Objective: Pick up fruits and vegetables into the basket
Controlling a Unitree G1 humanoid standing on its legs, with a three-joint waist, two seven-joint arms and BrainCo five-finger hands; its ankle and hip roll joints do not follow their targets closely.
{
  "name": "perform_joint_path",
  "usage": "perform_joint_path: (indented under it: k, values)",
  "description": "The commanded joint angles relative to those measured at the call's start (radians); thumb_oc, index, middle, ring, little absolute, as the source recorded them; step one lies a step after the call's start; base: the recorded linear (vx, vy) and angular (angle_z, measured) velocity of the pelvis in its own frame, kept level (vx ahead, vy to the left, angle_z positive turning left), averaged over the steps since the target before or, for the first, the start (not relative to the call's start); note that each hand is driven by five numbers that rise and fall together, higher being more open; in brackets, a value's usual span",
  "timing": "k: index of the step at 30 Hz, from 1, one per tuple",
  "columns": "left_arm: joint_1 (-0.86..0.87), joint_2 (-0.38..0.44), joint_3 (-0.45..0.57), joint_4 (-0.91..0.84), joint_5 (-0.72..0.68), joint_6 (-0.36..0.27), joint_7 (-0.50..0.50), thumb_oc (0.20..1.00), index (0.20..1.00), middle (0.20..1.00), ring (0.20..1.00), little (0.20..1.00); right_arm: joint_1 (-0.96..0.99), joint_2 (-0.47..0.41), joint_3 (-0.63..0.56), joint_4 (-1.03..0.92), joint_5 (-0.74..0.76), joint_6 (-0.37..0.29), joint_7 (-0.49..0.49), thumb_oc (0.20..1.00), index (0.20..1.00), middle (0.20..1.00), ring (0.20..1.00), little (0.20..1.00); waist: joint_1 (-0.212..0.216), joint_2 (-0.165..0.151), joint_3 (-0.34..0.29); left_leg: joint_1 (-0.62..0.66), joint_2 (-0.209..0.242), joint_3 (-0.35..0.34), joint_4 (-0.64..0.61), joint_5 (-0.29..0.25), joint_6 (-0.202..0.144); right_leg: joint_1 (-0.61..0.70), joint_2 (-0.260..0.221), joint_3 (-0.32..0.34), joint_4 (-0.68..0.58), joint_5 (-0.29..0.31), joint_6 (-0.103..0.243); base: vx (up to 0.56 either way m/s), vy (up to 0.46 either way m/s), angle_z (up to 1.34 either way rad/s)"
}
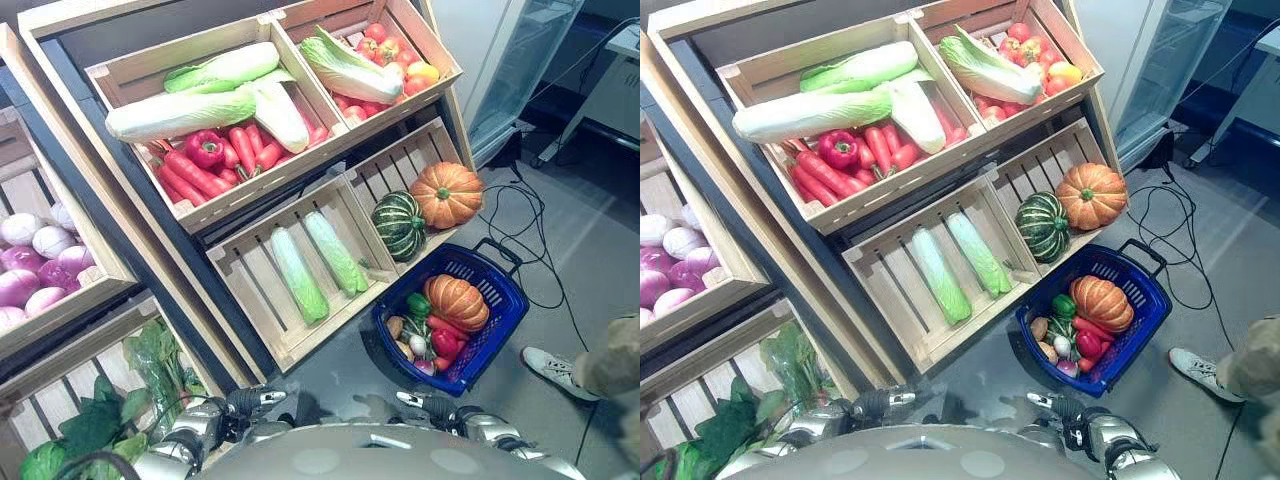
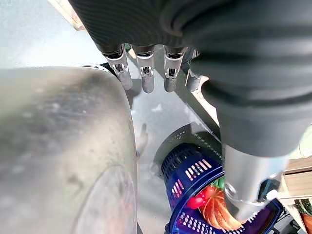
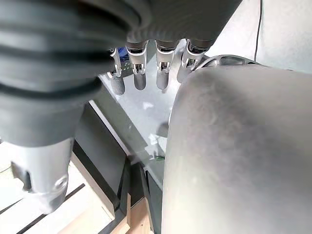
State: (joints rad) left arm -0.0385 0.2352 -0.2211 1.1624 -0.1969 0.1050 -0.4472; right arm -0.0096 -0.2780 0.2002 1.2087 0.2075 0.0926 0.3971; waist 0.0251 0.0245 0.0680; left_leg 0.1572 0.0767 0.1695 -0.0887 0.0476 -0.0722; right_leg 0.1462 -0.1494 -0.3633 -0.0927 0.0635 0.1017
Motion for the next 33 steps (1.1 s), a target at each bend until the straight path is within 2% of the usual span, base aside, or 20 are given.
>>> perform_joint_path:
  k: [1,5,11,13,16,19,21,22,24,28,29,31,33]
  values:
    - [-0.033,-0.046,-0.013,0.081,0.003,0.001,-0.036,1.000,1.000,1.000,1.000,1.000,-0.022,0.052,0.036,0.087,-0.007,0.025,0.024,1.000,1.000,1.000,1.000,1.000,0.005,-0.041,0.034,0.002,-0.042,0.022,0.006,-0.114,0.047,0.001,-0.020,0.011,0.018,-0.047,0.040,0.07,-0.198,-0.21]
    - [-0.039,-0.047,-0.014,0.081,0.001,-0.005,-0.031,1.000,1.000,1.000,1.000,1.000,-0.025,0.051,0.034,0.087,-0.014,0.025,0.026,1.000,1.000,1.000,1.000,1.000,0.004,-0.042,0.036,0.004,-0.043,0.024,0.004,-0.116,0.047,0.002,-0.018,0.013,0.017,-0.046,0.041,0.00,0.000,0.00]
    - [-0.035,-0.041,-0.014,0.069,-0.020,-0.056,-0.010,1.000,1.000,1.000,1.000,1.000,-0.025,0.048,0.038,0.082,-0.006,0.002,0.014,1.000,1.000,1.000,1.000,1.000,0.005,-0.044,0.038,0.001,-0.042,0.026,0.005,-0.113,0.046,-0.001,-0.019,0.013,0.017,-0.045,0.041,0.00,0.000,0.00]
    - [-0.036,-0.038,-0.018,0.060,-0.005,-0.139,0.030,1.000,1.000,1.000,1.000,1.000,-0.027,0.047,0.035,0.081,0.013,-0.038,-0.022,1.000,1.000,1.000,1.000,1.000,0.006,-0.044,0.038,0.001,-0.041,0.026,0.004,-0.113,0.045,-0.001,-0.019,0.013,0.018,-0.045,0.041,0.00,0.000,0.00]
    - [-0.039,-0.024,-0.039,-0.004,-0.010,-0.300,0.153,1.000,1.000,1.000,1.000,1.000,-0.037,0.035,0.028,0.056,0.066,-0.086,-0.060,1.000,1.000,1.000,1.000,1.000,0.007,-0.040,0.044,-0.004,-0.041,0.023,0.007,-0.110,0.041,-0.007,-0.020,0.015,0.022,-0.044,0.042,0.00,0.000,0.00]
    - [-0.041,0.004,-0.039,-0.105,-0.018,-0.413,0.244,1.000,1.000,1.000,1.000,1.000,-0.045,0.015,0.008,0.013,0.118,-0.125,-0.069,1.000,1.000,1.000,1.000,1.000,0.011,-0.037,0.056,-0.013,-0.040,0.017,0.010,-0.109,0.041,-0.016,-0.021,0.015,0.027,-0.044,0.043,0.00,0.000,0.00]
    - [-0.033,0.049,-0.035,-0.223,0.067,-0.483,0.356,1.000,1.000,1.000,1.000,1.000,-0.045,-0.005,-0.019,-0.032,0.200,-0.181,-0.057,1.000,1.000,1.000,1.000,1.000,0.016,-0.034,0.064,-0.023,-0.038,0.013,0.013,-0.106,0.040,-0.025,-0.021,0.017,0.035,-0.045,0.042,-0.01,-0.015,0.00]
    - [-0.029,0.072,-0.033,-0.269,0.114,-0.538,0.398,1.000,1.000,1.000,1.000,1.000,-0.043,-0.012,-0.038,-0.046,0.213,-0.217,-0.067,1.000,1.000,1.000,1.000,1.000,0.017,-0.030,0.066,-0.029,-0.037,0.011,0.016,-0.103,0.039,-0.033,-0.020,0.019,0.042,-0.046,0.041,0.00,0.000,0.00]
    - [-0.016,0.114,-0.016,-0.391,0.152,-0.590,0.440,1.000,1.000,1.000,1.000,1.000,-0.031,-0.028,-0.063,-0.082,0.241,-0.278,-0.078,1.000,1.000,1.000,1.000,1.000,0.019,-0.023,0.072,-0.029,-0.037,0.009,0.017,-0.104,0.043,-0.036,-0.019,0.020,0.050,-0.052,0.034,0.06,-0.022,0.00]
    - [0.052,0.217,0.067,-0.697,0.109,-0.614,0.439,1.000,1.000,1.000,1.000,1.000,0.051,-0.056,-0.100,-0.316,0.240,-0.305,-0.166,1.000,1.000,1.000,1.000,1.000,0.011,-0.025,0.089,-0.034,-0.030,0.014,0.025,-0.108,0.049,-0.042,-0.022,0.031,0.066,-0.064,0.031,0.07,-0.062,-0.02]
    - [0.058,0.222,0.075,-0.716,0.107,-0.611,0.436,1.000,1.000,1.000,1.000,1.000,0.058,-0.057,-0.101,-0.336,0.239,-0.298,-0.171,1.000,1.000,1.000,1.000,1.000,0.010,-0.026,0.089,-0.035,-0.030,0.014,0.026,-0.108,0.049,-0.043,-0.022,0.032,0.068,-0.065,0.031,0.06,-0.072,0.00]
    - [0.103,0.260,0.143,-0.870,0.132,-0.682,0.469,1.000,1.000,1.000,1.000,1.000,0.128,-0.071,-0.123,-0.519,0.220,-0.309,-0.229,1.000,1.000,1.000,1.000,1.000,-0.005,-0.025,0.103,-0.051,-0.027,0.020,0.050,-0.114,0.053,-0.063,-0.026,0.043,0.091,-0.074,0.026,0.05,-0.071,-0.01]
    - [0.117,0.272,0.168,-0.918,0.184,-0.752,0.525,1.000,1.000,1.000,1.000,1.000,0.160,-0.076,-0.138,-0.601,0.224,-0.327,-0.246,1.000,1.000,1.000,1.000,1.000,-0.019,-0.019,0.110,-0.068,-0.028,0.021,0.069,-0.119,0.055,-0.085,-0.029,0.051,0.112,-0.083,0.022,0.03,-0.033,-0.04]
